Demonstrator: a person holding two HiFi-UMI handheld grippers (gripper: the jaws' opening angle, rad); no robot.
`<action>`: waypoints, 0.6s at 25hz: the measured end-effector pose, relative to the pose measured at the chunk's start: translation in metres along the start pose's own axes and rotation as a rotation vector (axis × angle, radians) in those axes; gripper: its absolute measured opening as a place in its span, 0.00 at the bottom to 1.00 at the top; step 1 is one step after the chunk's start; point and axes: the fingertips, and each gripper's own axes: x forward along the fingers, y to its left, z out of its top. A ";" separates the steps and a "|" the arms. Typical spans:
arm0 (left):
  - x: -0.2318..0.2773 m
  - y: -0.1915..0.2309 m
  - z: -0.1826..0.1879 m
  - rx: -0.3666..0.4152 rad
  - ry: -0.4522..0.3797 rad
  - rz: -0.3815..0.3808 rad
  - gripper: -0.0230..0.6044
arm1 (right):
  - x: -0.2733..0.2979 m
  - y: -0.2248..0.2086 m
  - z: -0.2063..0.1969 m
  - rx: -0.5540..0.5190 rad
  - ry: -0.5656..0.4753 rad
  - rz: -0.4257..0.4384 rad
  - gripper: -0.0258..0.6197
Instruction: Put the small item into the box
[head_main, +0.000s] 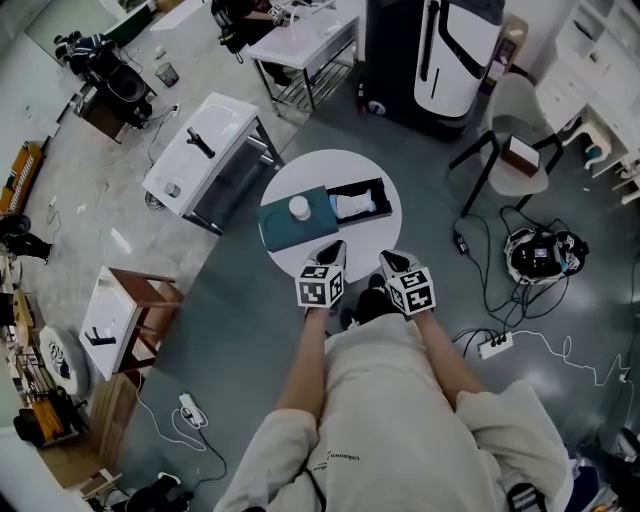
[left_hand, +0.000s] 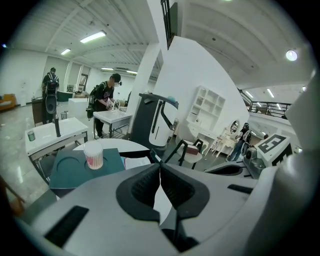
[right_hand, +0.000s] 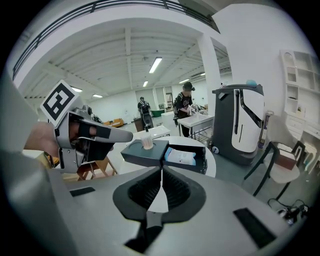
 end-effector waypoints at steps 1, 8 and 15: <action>0.000 0.000 -0.001 0.000 0.001 0.000 0.07 | 0.000 0.000 -0.002 -0.006 0.005 -0.001 0.10; 0.000 -0.001 -0.005 -0.004 0.006 0.002 0.07 | 0.003 0.006 -0.009 -0.043 0.025 0.008 0.10; 0.001 -0.005 -0.008 0.001 0.014 -0.005 0.07 | 0.001 0.004 -0.011 -0.037 0.036 -0.001 0.10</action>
